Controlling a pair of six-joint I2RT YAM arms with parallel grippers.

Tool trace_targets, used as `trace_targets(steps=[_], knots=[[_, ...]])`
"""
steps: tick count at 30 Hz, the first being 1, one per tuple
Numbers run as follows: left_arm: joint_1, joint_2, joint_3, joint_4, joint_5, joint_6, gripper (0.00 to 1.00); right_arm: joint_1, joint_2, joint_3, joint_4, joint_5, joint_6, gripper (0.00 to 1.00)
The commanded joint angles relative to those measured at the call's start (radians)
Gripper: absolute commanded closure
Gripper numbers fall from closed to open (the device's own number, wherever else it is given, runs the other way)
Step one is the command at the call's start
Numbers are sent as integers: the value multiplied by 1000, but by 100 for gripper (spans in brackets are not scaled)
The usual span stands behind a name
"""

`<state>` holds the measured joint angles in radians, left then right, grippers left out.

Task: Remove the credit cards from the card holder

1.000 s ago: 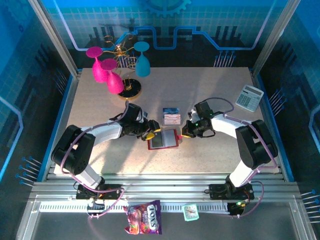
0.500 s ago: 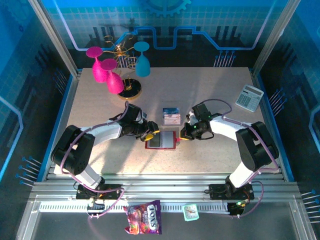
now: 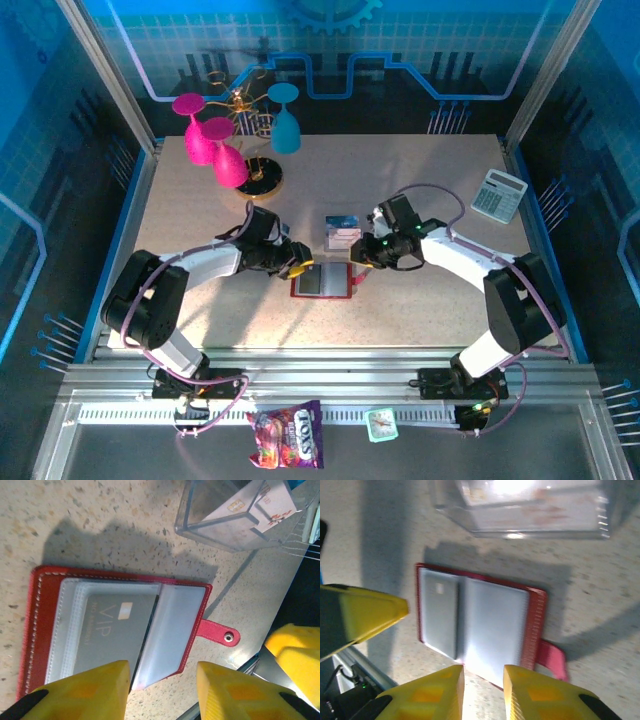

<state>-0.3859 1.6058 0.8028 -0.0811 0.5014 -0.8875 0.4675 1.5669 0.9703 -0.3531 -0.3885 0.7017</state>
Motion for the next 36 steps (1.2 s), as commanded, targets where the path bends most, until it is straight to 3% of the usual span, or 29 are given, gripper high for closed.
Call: trace_targets(steps=[1, 9, 36], knots=[[14, -19, -11, -39, 6, 31, 65, 48, 33, 44, 48, -52, 57, 71], [19, 6, -36, -28, 12, 61, 81, 136, 155, 73, 177, -91, 142, 71], [29, 69, -85, -29, 27, 96, 89, 191, 343, 125, 217, -117, 172, 68]])
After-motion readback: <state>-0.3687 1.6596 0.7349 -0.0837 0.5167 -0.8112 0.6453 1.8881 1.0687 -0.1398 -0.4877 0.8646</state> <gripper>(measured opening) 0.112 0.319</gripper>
